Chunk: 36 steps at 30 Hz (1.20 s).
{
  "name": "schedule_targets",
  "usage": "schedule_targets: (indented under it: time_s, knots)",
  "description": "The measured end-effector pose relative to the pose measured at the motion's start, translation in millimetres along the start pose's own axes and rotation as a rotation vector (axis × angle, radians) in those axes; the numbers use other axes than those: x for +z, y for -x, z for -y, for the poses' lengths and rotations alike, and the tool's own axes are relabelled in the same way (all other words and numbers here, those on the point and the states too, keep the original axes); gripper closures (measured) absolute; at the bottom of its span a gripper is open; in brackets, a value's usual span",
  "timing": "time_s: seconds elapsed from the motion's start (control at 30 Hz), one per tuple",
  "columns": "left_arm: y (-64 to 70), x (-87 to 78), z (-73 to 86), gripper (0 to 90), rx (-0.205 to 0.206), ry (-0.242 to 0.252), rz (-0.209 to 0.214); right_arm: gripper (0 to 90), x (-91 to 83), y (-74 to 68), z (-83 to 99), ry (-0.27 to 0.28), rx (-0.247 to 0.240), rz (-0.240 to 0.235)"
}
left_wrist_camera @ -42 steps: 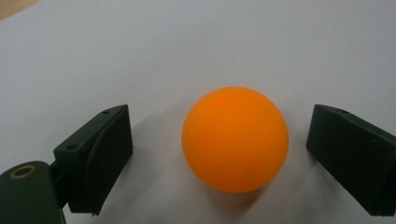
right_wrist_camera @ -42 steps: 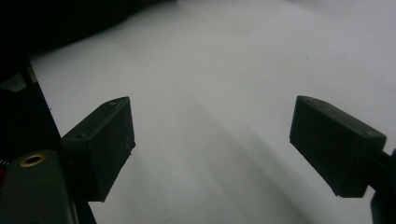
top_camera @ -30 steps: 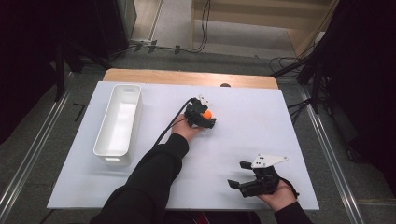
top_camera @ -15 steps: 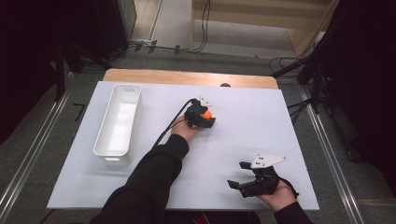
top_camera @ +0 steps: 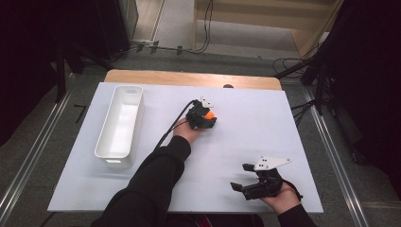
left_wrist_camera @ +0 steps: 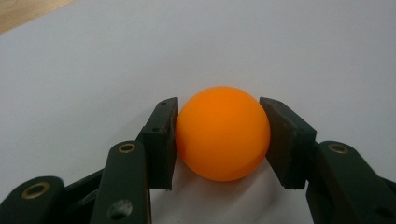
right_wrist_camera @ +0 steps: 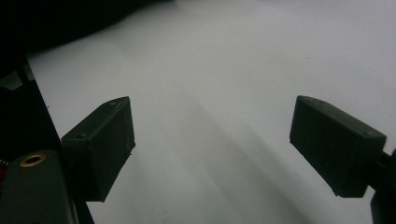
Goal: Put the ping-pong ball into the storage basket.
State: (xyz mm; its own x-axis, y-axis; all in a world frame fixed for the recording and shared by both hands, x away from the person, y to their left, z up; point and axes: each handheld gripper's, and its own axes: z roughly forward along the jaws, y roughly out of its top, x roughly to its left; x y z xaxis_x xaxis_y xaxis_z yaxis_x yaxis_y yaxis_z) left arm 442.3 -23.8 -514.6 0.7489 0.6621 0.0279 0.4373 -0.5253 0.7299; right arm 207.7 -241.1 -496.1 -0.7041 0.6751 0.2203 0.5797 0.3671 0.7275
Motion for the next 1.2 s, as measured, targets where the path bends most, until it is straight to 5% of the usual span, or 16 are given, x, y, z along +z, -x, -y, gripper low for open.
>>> schedule_targets:
  time_s: [0.83, 1.2]
  knots:
    - [-3.0, -2.2, -1.6, 50.5, -0.013, -0.010, 0.003, 12.7, -0.4, 0.9, -0.2, 0.000, -0.006, -0.004]
    - [-1.1, -12.4, -5.8, 50.4, -0.005, -0.020, 0.039, 12.7, -0.5, 1.0, -0.2, 0.000, -0.001, -0.001]
